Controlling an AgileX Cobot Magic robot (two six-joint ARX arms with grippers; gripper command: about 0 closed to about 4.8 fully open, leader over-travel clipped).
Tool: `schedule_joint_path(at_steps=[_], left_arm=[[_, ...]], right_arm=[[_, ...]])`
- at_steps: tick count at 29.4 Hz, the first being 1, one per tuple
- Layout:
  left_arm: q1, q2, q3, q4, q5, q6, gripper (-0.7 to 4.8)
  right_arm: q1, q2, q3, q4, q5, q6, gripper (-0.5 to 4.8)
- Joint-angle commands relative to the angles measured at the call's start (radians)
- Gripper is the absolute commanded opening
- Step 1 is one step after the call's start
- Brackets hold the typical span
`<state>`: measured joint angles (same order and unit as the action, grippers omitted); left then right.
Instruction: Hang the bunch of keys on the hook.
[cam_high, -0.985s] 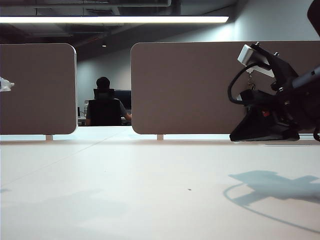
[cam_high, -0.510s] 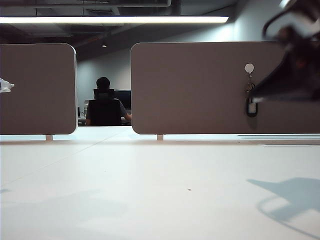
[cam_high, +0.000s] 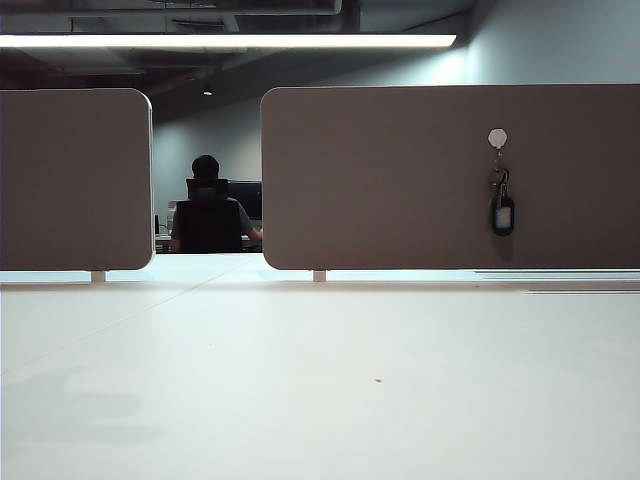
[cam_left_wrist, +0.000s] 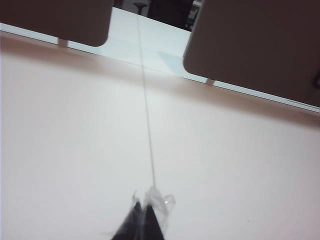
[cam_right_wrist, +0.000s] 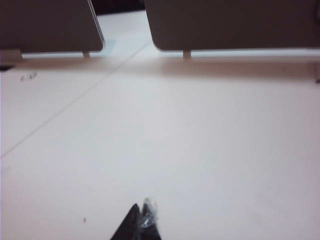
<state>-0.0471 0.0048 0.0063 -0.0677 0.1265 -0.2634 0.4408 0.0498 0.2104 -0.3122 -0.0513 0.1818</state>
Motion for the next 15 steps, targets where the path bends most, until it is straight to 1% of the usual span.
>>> schedule_joint_path(at_steps=[1, 5, 10, 11, 13, 15], left_arm=[[-0.002, 0.001, 0.002, 0.008, -0.002, 0.001, -0.05], [-0.002, 0.001, 0.002, 0.008, 0.013, 0.001, -0.05], [-0.002, 0.001, 0.002, 0.008, 0.011, 0.001, -0.05], [-0.002, 0.001, 0.002, 0.008, 0.011, 0.001, -0.05], [-0.002, 0.001, 0.002, 0.007, 0.012, 0.001, -0.05], [-0.002, 0.001, 0.002, 0.007, 0.011, 0.001, -0.05]], right_arm=[[0.005, 0.02, -0.013, -0.006, -0.035, -0.003, -0.06], [0.005, 0.02, -0.078, 0.041, 0.011, -0.003, -0.06], [0.004, 0.02, -0.186, 0.183, 0.019, -0.003, -0.06], [0.004, 0.02, -0.201, 0.198, 0.035, -0.003, -0.06], [0.004, 0.021, -0.205, 0.173, 0.1, -0.012, -0.06], [0.003, 0.023, -0.205, 0.169, 0.143, -0.027, -0.06]])
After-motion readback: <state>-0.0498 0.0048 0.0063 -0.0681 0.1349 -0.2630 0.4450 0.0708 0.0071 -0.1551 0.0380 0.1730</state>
